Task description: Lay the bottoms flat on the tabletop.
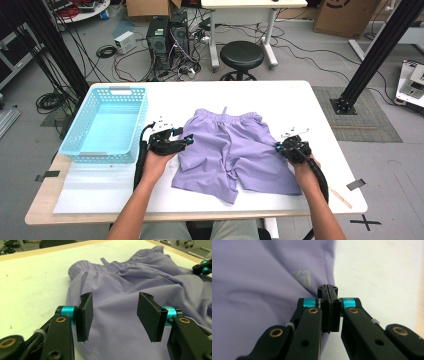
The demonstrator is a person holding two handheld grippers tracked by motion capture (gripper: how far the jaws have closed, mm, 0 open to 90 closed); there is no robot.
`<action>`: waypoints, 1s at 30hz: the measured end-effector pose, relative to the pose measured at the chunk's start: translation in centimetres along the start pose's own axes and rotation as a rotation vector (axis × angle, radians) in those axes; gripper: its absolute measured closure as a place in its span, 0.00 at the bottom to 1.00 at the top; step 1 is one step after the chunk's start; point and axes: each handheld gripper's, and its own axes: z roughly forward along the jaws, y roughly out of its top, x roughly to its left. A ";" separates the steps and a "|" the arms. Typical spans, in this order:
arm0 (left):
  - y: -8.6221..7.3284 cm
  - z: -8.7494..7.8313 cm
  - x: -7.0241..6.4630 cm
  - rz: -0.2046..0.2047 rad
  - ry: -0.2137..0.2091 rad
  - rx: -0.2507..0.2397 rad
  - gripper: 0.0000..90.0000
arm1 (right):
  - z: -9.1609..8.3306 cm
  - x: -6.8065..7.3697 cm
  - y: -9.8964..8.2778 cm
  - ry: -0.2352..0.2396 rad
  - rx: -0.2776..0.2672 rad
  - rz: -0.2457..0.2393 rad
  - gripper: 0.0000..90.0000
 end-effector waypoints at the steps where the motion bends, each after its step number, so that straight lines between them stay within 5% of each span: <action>1: -0.1 0.1 0.3 -0.008 0.001 -0.001 0.52 | 0.0 -0.5 -0.1 0.000 -0.002 0.024 1.00; 4: -0.2 0.7 1.0 -0.030 0.002 0.014 0.52 | -0.3 -1.5 -0.5 0.023 -0.019 0.065 1.00; 8: 0.5 1.7 1.3 -0.025 0.013 0.018 0.51 | -0.8 -1.3 -0.2 0.049 -0.057 0.056 1.00; 14: 1.7 3.3 2.5 -0.041 0.034 -0.012 0.51 | -0.8 -2.0 1.5 0.133 -0.124 0.116 0.70; 20: 2.6 5.6 4.1 -0.085 0.053 0.057 0.51 | 1.0 -2.7 4.2 0.181 -0.128 0.137 0.57; 24: 3.1 7.2 4.7 -0.083 0.065 0.113 0.51 | 2.8 -3.1 6.3 0.164 -0.119 0.138 0.61; 30: 2.7 9.2 4.9 -0.067 0.048 0.186 0.55 | 5.6 -3.0 9.1 0.231 -0.073 0.191 0.61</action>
